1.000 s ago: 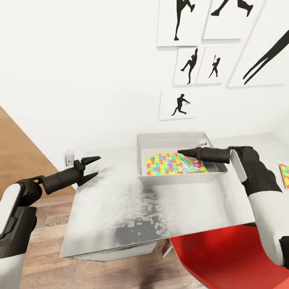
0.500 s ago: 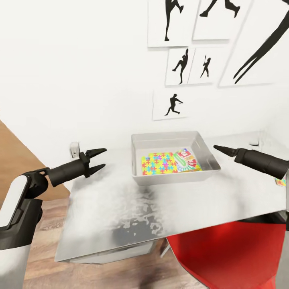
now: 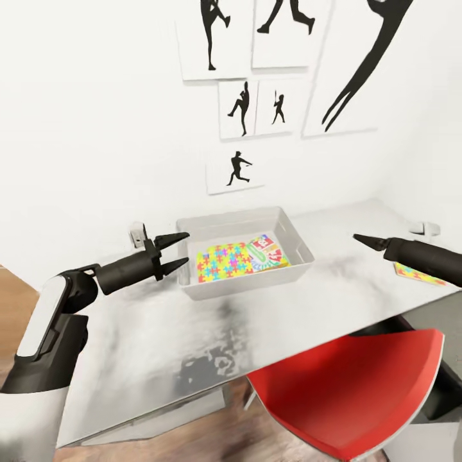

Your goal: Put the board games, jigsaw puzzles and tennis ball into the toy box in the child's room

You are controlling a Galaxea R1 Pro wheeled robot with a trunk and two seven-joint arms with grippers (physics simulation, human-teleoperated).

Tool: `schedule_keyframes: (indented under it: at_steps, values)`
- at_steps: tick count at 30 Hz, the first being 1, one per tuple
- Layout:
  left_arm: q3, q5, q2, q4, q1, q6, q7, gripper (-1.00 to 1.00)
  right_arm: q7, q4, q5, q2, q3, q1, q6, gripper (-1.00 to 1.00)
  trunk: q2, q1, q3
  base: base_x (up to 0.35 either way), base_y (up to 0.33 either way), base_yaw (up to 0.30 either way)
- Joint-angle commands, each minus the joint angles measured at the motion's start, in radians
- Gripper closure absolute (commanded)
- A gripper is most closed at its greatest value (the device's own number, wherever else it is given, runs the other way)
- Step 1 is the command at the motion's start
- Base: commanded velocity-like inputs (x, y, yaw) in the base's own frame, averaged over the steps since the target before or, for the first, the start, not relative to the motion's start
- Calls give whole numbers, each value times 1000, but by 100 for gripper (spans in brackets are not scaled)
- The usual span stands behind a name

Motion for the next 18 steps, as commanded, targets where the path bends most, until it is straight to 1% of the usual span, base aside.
schedule_keyframes:
  at_steps: [1, 2, 3, 5, 6, 8, 10, 11, 13, 14, 15, 16, 17, 18]
  values:
    - [-16, 10, -9, -1, -9, 2, 13, -100, -53, 2, 7, 1, -1, -4, 5, -100, -1, 0, 0, 0, 0, -284]
    - [-25, 9, -14, -1, -16, 1, 14, -100, -81, 2, 9, 1, -1, -4, 5, -100, -1, 0, 1, 0, 0, -284]
    - [-45, 9, -28, -1, -34, 1, 16, -100, -129, 4, 11, 1, -1, -6, 5, -100, -1, 0, 1, 0, 0, -284]
    - [-73, 8, -47, -1, -53, 0, 22, -100, -172, 7, 13, 1, -1, -8, 5, -100, -1, 0, 3, 0, 0, -284]
    - [-109, 3, -73, -1, -73, -2, 42, -100, -215, 13, 14, 2, -1, -10, 5, -100, -1, 0, 4, 0, 0, -284]
    - [-148, -1, -108, -1, -96, -4, 82, -100, -261, 26, 15, 2, -1, -14, 5, -100, -1, 0, 5, 0, 0, -284]
    - [-186, -4, -151, -1, -119, -6, 142, -100, -313, 49, 15, 1, -1, -25, 5, -100, -1, 0, 6, 0, 0, -284]
    - [-222, -6, -196, -1, -141, -7, 214, -100, -370, 81, 16, 1, -1, -42, 5, -100, -1, 0, 7, 0, 0, -284]
    - [-256, -7, -234, 0, -161, -11, 289, -100, -429, 121, 16, 2, -1, -61, 5, -100, -1, 0, 9, 0, 0, -284]
    - [-290, -8, -261, 0, -180, -20, 352, -100, -490, 167, 15, 2, -1, -81, 1, -100, -1, 0, 9, 0, 0, -284]
    - [-327, -9, -278, 0, -200, -37, 399, -100, -551, 216, 15, 2, -1, -100, -40, -100, -1, 0, 10, 0, 0, -284]
    - [-369, -9, -289, 0, -220, -64, 430, -100, -602, 262, 14, 2, -1, -118, -78, -100, -1, 0, 11, 0, 0, -284]
    - [-416, -10, -297, 0, -243, -99, 450, -100, -639, 303, 13, 2, 0, -134, -108, -100, -1, 0, 11, 0, 0, -284]
    - [-441, -11, -299, 0, -256, -119, 457, -100, -652, 319, 13, 3, 0, -140, -119, -100, -1, 0, 12, 0, 0, -284]
